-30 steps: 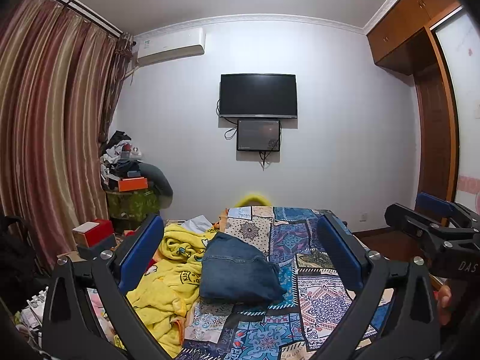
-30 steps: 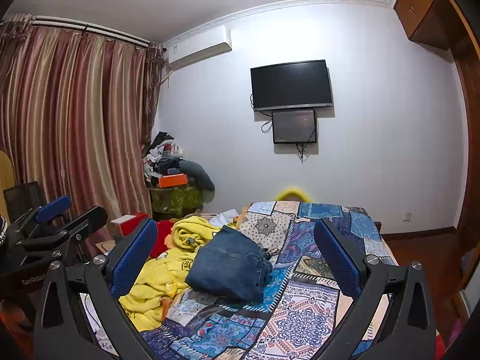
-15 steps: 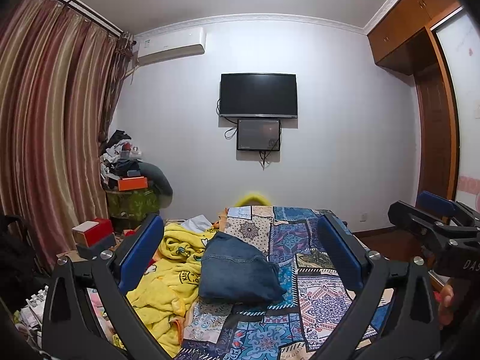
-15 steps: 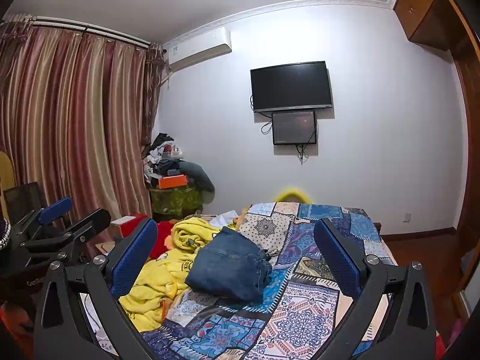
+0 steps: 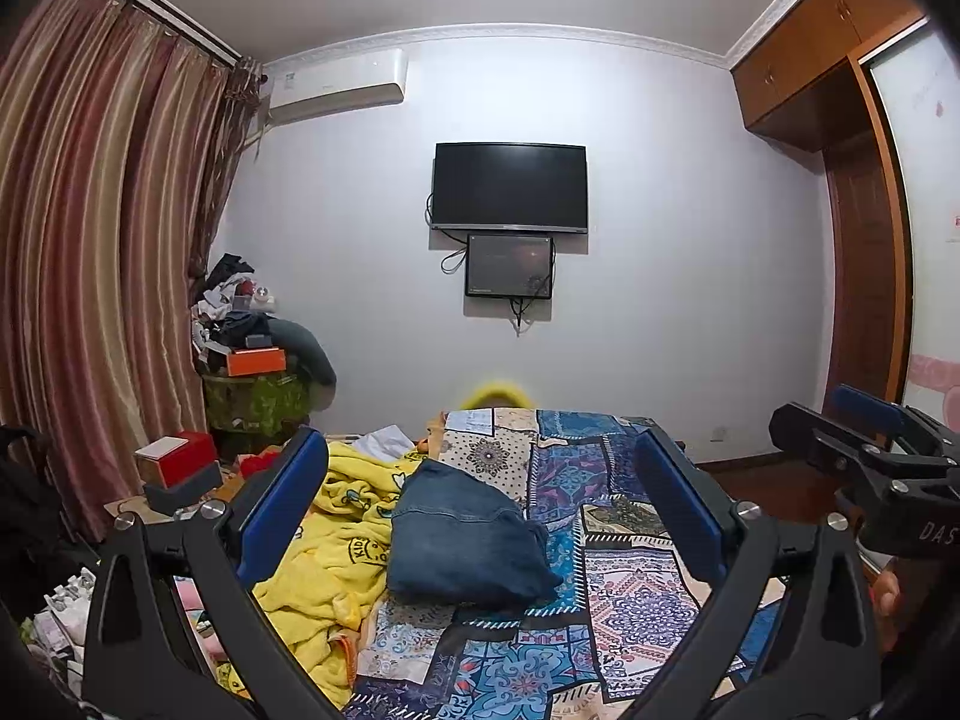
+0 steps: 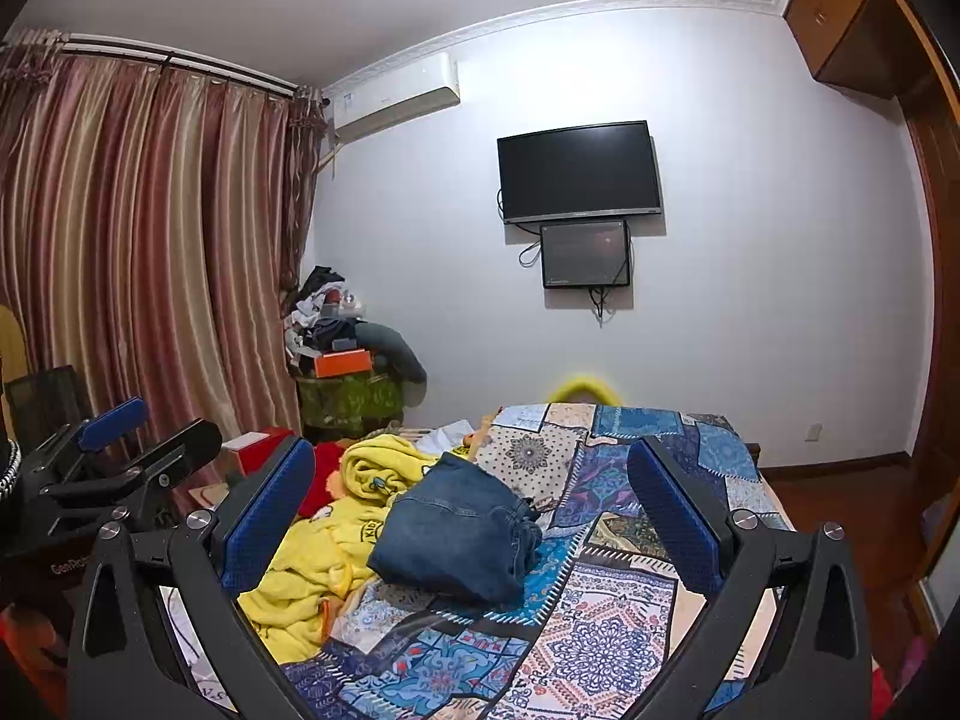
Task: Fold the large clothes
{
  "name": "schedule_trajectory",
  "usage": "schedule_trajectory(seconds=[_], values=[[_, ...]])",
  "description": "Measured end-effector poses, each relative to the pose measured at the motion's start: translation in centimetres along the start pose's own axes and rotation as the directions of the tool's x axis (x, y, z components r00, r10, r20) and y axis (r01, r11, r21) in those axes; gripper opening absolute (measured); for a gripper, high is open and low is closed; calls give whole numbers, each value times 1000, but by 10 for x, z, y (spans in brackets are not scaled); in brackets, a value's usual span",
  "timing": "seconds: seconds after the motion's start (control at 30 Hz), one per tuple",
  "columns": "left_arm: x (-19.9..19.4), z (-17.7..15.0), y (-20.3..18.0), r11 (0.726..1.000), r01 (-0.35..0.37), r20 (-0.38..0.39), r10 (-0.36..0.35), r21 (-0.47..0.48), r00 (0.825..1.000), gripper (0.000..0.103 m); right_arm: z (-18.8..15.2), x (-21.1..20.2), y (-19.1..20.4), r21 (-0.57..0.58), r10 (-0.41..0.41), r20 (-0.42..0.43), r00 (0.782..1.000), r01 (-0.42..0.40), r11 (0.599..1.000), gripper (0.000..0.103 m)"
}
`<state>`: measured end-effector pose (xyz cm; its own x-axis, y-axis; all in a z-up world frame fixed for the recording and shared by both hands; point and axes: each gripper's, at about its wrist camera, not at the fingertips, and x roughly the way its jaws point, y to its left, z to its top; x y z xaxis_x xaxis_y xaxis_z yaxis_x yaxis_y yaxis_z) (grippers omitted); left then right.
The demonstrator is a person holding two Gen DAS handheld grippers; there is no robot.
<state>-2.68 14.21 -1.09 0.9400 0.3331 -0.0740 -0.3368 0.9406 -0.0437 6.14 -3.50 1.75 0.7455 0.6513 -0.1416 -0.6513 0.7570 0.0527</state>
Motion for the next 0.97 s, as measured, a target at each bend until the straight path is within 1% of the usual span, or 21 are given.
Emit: schedule_trajectory(seconds=[0.97], values=[[17,-7,-1,999,52,-57,-53,-5,997,103,-3,6,-5,16,-7,-24,1000,7,1000,103]])
